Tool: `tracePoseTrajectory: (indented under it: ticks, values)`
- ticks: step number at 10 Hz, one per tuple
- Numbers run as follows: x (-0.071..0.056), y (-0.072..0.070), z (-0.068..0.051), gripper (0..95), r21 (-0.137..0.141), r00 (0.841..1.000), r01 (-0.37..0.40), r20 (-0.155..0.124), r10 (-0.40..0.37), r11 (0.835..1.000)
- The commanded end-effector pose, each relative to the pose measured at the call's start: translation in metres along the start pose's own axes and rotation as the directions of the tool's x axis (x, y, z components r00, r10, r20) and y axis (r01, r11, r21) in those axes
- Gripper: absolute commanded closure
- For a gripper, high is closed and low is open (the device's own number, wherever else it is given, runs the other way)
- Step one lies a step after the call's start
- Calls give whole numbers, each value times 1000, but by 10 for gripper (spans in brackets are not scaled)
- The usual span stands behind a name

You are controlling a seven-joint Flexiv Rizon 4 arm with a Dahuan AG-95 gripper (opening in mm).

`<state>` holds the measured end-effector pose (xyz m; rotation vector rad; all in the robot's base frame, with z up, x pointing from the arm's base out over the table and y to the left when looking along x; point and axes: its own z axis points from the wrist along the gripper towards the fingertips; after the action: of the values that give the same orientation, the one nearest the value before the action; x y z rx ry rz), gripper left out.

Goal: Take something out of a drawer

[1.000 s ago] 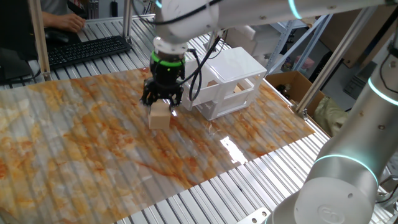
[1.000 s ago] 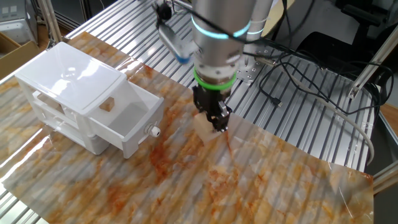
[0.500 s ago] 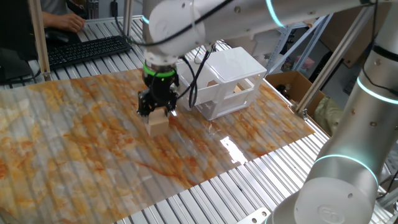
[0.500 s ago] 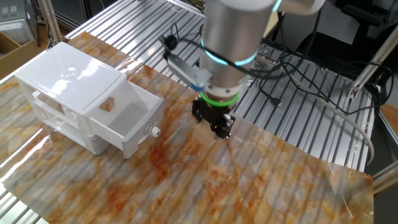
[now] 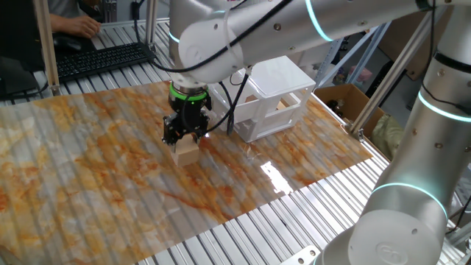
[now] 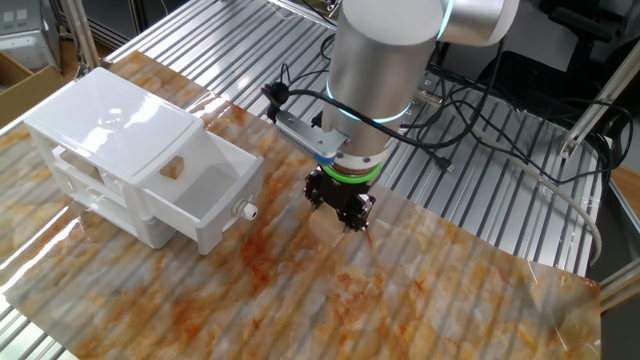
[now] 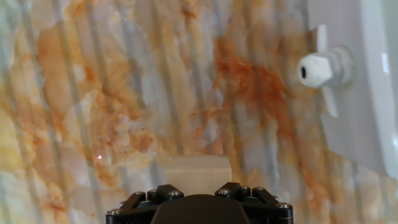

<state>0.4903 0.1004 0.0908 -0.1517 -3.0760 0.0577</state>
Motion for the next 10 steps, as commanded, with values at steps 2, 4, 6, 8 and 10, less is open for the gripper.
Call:
tracePoseTrajectory:
  ticks: [2,4,6,8,10]
  values:
    - [-1,-1,13,950,-3,1000,11,25,-11,1000]
    - [-1,-2,20,950,-8,999,21,34,-21,1000]
    - [-3,-5,26,950,-16,999,35,38,-34,999]
    - [-3,-7,29,950,-18,999,26,38,-26,999]
    - [-1,-8,31,570,-16,999,-25,36,25,1000]
